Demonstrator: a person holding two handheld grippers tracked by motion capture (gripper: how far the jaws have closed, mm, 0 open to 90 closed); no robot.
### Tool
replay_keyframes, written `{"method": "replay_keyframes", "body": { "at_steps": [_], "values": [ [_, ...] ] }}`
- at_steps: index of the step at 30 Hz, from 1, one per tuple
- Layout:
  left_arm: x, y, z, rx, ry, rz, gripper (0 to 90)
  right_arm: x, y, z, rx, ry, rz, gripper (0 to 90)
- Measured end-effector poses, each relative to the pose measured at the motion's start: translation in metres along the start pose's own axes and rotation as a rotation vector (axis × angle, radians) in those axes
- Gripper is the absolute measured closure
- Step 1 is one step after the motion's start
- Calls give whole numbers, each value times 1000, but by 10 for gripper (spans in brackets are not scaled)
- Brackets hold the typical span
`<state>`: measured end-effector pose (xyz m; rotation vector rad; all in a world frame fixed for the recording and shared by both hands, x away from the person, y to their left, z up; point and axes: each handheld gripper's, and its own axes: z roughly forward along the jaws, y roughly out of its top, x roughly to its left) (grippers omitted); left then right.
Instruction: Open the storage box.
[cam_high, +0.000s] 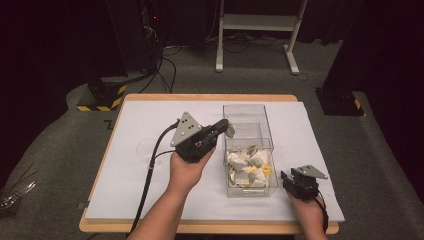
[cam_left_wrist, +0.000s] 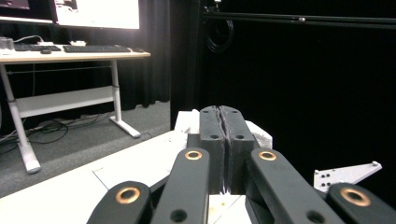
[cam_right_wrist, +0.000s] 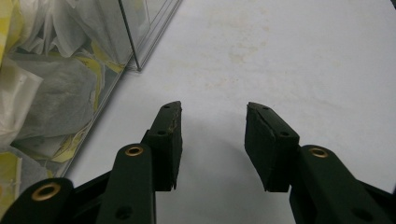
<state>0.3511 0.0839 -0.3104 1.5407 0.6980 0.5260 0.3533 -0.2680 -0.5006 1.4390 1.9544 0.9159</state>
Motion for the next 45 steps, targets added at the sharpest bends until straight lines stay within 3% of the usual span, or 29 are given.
{"method": "replay_keyframes", "body": {
  "at_steps": [32,45],
  "values": [
    [43,-4,-37,-16,107,-26,885,0,0,1,13,-4,0,560],
    [70,-5,-60,-25,189,-26,884,0,1,1,17,-2,2,559]
  ]
}}
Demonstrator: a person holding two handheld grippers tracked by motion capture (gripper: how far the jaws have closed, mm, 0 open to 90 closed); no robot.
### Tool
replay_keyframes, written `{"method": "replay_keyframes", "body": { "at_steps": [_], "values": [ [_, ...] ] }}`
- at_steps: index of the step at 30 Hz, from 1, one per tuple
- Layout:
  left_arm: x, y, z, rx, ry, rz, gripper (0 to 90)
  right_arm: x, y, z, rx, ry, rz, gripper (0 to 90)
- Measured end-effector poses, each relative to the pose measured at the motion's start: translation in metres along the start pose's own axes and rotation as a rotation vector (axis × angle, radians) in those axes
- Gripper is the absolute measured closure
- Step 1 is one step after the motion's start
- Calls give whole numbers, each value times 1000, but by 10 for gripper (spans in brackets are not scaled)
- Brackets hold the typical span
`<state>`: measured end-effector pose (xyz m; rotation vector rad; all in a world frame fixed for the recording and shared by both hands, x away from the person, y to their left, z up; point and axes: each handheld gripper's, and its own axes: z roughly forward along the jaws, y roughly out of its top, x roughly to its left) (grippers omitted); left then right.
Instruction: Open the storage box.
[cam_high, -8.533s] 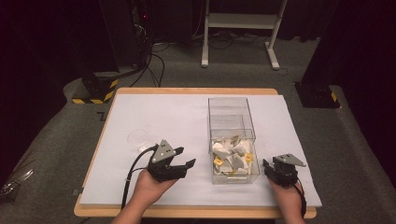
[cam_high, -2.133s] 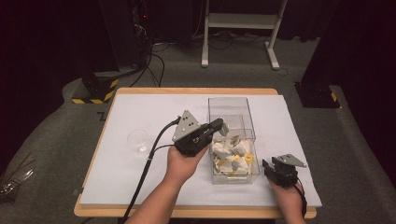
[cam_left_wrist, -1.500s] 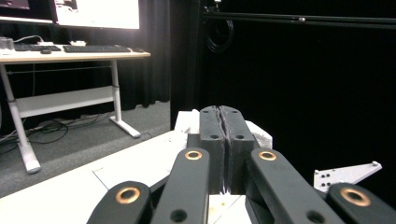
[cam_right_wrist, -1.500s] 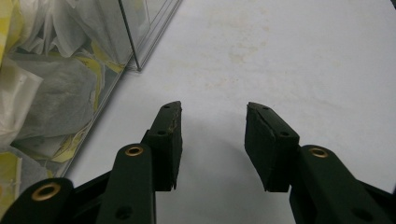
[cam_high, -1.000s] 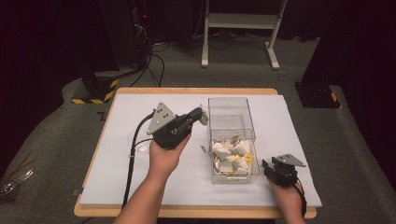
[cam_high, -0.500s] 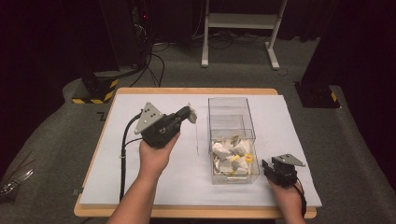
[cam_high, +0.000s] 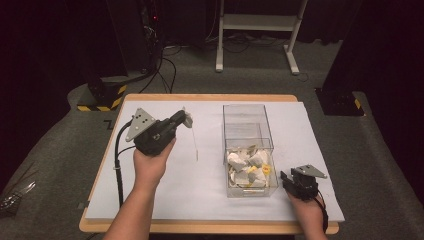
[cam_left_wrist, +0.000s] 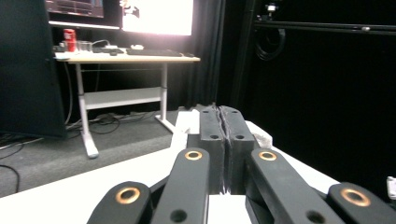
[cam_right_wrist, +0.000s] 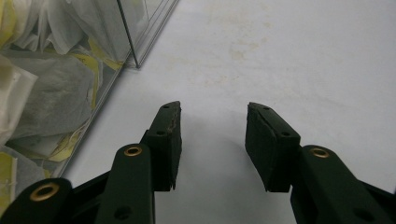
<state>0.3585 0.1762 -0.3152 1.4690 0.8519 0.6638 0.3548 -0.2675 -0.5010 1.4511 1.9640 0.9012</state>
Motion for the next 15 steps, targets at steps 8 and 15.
{"method": "replay_keyframes", "body": {
  "at_steps": [8,15],
  "values": [
    [20,-2,-11,-4,45,-12,885,0,0,0,-2,-1,-3,559],
    [38,-5,-20,-4,83,-20,884,0,0,0,0,-3,2,559]
  ]
}}
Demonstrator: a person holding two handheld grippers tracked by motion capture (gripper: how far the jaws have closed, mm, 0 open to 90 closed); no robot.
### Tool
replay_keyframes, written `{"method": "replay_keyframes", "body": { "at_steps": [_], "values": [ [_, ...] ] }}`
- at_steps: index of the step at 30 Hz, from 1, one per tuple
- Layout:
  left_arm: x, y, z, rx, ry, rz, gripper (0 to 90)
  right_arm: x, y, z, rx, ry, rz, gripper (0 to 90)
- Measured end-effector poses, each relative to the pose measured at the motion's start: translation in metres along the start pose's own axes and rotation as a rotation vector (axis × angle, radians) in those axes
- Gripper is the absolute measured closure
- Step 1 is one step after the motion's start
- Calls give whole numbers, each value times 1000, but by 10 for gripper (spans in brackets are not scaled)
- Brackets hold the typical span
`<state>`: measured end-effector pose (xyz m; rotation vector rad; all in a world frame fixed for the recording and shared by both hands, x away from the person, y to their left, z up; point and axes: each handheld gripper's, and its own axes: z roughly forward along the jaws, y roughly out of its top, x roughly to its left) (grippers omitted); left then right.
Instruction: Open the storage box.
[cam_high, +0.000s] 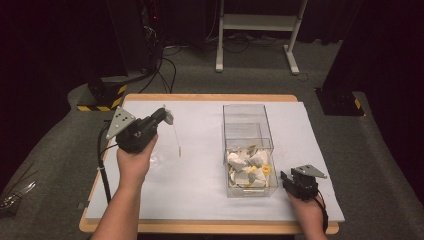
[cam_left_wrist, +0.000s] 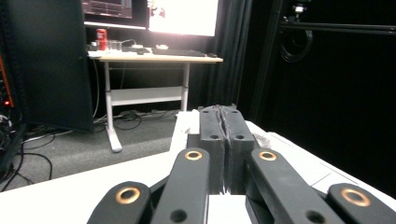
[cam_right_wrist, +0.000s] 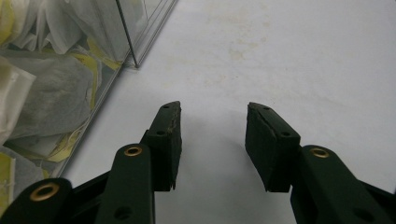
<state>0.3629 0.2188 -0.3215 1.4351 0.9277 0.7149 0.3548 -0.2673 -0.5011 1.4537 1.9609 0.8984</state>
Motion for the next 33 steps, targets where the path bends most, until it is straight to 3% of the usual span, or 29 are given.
{"method": "replay_keyframes", "body": {
  "at_steps": [19,33],
  "values": [
    [47,7,-28,-22,104,-19,884,0,0,0,2,-6,1,559],
    [63,8,-41,-26,150,-20,885,0,0,0,1,-9,-3,560]
  ]
}}
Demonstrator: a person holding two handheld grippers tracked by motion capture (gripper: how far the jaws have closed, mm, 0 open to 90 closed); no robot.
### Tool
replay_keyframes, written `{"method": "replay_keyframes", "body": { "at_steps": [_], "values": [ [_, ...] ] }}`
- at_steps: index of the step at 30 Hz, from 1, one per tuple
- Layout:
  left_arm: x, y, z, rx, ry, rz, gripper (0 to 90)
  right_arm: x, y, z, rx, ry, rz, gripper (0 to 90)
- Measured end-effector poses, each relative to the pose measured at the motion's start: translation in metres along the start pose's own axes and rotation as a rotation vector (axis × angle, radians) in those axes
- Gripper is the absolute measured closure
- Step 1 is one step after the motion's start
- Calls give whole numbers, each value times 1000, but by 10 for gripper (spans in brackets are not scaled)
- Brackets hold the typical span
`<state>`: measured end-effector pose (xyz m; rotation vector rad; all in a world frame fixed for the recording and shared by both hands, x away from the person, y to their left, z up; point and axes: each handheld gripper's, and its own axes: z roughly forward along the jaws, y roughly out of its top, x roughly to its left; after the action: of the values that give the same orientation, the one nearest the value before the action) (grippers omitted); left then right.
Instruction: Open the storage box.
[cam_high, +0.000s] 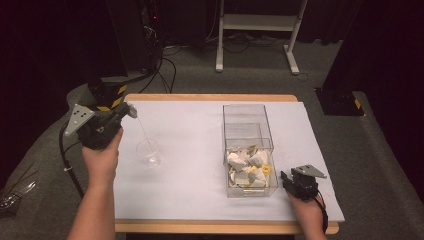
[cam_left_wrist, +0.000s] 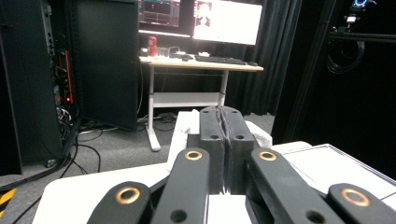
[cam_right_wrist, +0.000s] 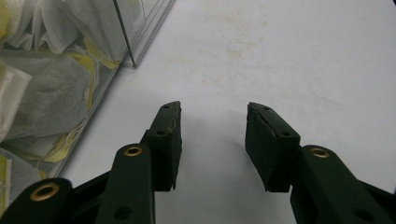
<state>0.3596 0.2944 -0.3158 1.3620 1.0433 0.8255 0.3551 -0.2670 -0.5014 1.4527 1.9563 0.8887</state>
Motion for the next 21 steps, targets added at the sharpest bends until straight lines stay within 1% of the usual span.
{"method": "replay_keyframes", "body": {
  "at_steps": [12,21],
  "values": [
    [6,-4,-2,9,20,1,885,0,0,0,1,-2,-3,560],
    [11,-13,-1,28,29,-4,885,0,0,0,0,-3,-3,560]
  ]
}}
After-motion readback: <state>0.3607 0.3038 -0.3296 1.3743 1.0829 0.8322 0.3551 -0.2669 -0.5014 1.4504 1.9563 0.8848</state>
